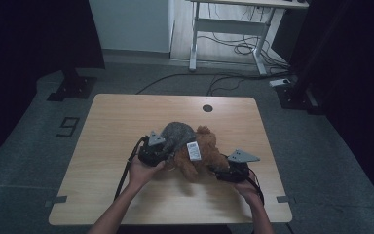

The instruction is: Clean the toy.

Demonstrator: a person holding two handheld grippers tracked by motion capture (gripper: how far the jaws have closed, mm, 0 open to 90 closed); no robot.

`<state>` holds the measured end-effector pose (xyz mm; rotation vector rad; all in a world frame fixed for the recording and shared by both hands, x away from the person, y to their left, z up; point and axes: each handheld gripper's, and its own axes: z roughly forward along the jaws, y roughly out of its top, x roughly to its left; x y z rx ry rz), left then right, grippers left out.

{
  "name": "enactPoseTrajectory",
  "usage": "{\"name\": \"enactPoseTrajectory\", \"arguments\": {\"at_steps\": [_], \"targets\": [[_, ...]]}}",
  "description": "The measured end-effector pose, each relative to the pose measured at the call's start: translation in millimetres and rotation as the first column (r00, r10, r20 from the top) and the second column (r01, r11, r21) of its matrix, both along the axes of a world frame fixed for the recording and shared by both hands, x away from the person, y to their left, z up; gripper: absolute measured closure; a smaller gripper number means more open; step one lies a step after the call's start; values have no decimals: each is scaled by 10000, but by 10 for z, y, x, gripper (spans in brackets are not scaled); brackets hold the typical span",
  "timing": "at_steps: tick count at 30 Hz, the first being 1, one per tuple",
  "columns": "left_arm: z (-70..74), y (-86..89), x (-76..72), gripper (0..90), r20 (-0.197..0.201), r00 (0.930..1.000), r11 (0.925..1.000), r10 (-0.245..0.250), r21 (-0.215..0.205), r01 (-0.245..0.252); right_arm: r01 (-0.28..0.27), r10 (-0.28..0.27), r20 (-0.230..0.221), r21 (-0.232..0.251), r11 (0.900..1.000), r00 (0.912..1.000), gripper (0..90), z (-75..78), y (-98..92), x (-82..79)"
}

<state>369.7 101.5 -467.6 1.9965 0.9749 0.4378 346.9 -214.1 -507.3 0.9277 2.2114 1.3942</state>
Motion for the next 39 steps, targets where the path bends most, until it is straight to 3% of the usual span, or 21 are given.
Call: {"name": "enactPoseTrajectory", "arguments": {"at_steps": [2,7,11,15,16,17,20,22,24,26,31,34,39], "targets": [[-10,34,-47,770,19,10000,9999,-61,-91,61,-45,41,-200,-163,9999,9998,463,-18,22,-10],[3,82,-168,769,157,9997,9999,-160,-37,160,-741,718,-711,-302,9968,9949,574,-134,59,-14],[164,4,-217,771,350,9987,9991,-373,-193,380,-949,915,-806,-387,9947,9925,596,-177,90,-36],[344,-314,-217,770,607,9932,9940,-998,-384,1023,-999,952,-852,-532,9936,9918,598,-216,145,-37],[344,-314,-217,769,607,9932,9940,-998,-384,1023,-999,952,-852,-532,9936,9918,598,-216,145,-37],[369,-543,-214,769,655,9883,9900,-1375,-227,1392,-1038,989,-822,-584,9929,9917,597,-226,175,-39],[270,-812,-187,766,542,9854,9868,-1614,242,1603,-909,861,-820,-569,9942,9929,598,-236,165,-33],[185,-870,-160,766,543,9860,9871,-1574,375,1555,-667,603,-933,-673,9955,9938,601,-268,115,-20],[131,-817,-138,768,333,9875,9880,-1543,65,1541,-611,545,-1080,-588,9964,9927,602,-309,62,-5],[117,-726,-135,770,338,9902,9908,-1352,112,1349,-578,517,-1170,-493,9971,9918,603,-345,22,11],[91,-296,-128,771,247,9988,9990,-414,186,409,-456,409,-1294,-333,9984,9907,603,-360,-4,35],[62,-1,-160,773,47,9996,9992,-283,-264,284,-502,466,-1390,-223,9985,9892,600,-365,-7,39],[69,407,-235,774,252,9985,9965,485,-695,-466,-529,496,-1432,-194,9984,9885,599,-377,15,44]]}}
